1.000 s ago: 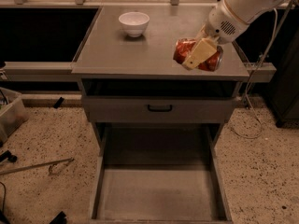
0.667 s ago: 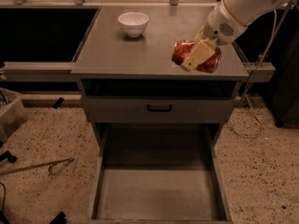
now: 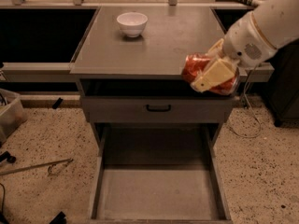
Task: Place coke can into middle drawer
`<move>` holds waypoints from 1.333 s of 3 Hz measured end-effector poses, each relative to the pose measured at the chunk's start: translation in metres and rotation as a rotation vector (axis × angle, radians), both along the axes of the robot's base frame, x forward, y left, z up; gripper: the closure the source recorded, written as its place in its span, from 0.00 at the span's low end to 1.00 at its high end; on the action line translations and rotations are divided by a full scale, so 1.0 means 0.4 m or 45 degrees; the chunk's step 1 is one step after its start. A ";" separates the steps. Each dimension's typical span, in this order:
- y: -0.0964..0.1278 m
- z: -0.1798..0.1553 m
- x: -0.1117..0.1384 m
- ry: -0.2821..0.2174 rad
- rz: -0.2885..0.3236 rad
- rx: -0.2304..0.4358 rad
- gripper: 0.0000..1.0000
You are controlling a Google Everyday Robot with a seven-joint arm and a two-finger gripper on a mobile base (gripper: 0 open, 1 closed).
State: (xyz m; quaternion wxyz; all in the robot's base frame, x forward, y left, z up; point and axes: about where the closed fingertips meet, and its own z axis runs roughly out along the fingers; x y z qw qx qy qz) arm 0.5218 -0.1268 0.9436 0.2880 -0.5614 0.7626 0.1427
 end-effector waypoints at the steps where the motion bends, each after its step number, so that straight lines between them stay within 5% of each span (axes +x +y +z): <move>1: -0.006 -0.075 -0.073 -0.063 -0.048 0.056 1.00; 2: 0.038 -0.298 -0.076 -0.022 -0.016 0.118 1.00; 4: 0.145 -0.721 -0.016 0.160 0.056 0.266 1.00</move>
Offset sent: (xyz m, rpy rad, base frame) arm -0.0265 0.0330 -0.2750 0.1714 0.0937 0.0127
